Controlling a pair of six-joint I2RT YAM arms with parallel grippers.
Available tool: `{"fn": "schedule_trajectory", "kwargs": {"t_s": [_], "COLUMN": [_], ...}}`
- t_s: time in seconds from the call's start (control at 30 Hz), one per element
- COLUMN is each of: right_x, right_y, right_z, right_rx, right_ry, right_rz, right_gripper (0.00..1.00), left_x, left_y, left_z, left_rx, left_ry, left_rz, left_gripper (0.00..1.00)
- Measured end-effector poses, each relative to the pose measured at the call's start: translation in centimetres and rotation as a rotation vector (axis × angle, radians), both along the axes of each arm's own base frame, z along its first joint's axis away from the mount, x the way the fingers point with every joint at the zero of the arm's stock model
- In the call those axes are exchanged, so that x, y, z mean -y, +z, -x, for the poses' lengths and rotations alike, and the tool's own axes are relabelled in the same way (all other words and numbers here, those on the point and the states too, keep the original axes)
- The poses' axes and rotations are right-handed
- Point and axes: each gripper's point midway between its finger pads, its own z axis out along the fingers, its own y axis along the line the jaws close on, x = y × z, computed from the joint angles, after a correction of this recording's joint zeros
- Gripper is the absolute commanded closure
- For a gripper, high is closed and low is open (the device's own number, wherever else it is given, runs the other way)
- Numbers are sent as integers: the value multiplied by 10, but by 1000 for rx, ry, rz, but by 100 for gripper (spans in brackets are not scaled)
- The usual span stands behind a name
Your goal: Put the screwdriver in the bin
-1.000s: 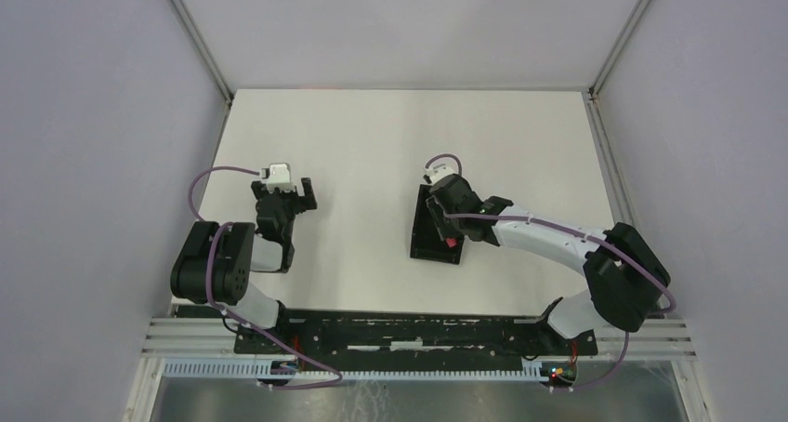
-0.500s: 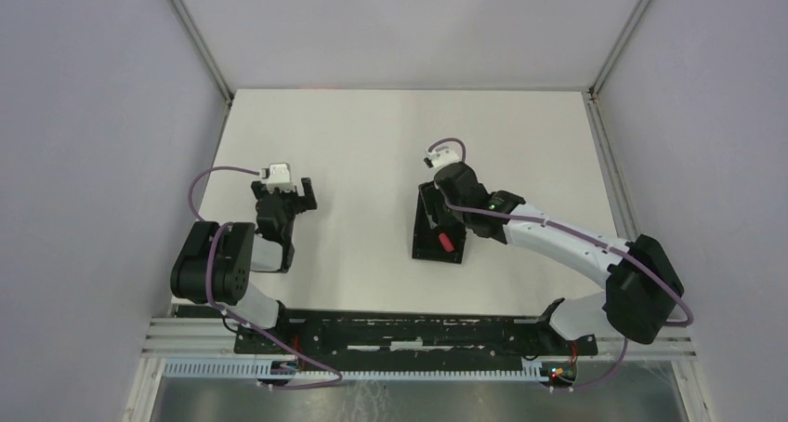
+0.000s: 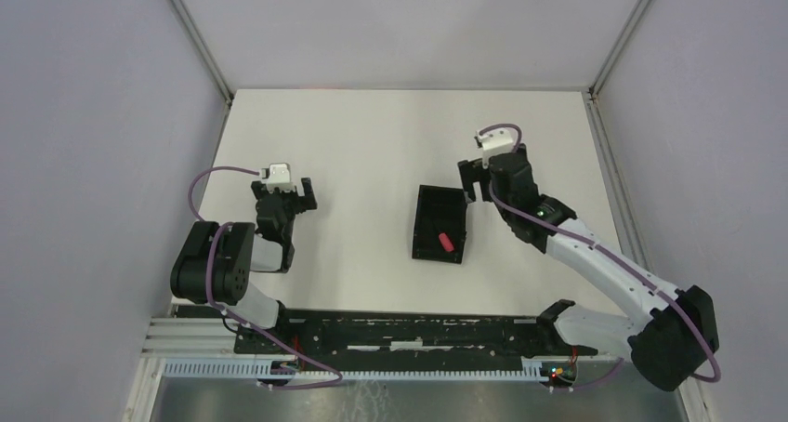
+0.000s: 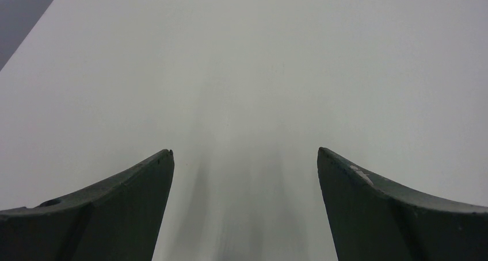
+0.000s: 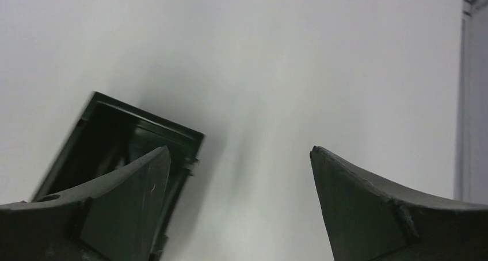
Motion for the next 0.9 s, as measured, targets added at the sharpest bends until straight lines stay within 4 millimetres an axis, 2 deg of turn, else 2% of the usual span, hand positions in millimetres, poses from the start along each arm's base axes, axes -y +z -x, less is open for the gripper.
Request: {"fn": "schedule_trajectory", "kwargs": {"t_s": [0.1,0.2,0.3,0.43,0.6,0.9], "right_x": [44,74,93,105,108,106], "right_y": [-25,-58,-93,-126,-135,-120], "right_z": [4,16,29,42,44,36], "right_rx": [18,19,9,-1,24,100], "right_ry": [-80,-138,-172,-186,-190,-199], "right_rz": [36,62,84,95,84,41], "right_gripper": [2,2,2,2,2,2], "left_x": [0,0,0,0,0,0], "left_y": [0,0,0,0,0,0], "left_z": [0,0,0,0,0,0], "left_rx": [0,0,0,0,0,0], "left_ry": [0,0,0,0,0,0], "left_rz": [0,0,0,0,0,0], "left_gripper": [0,0,0,0,0,0]}}
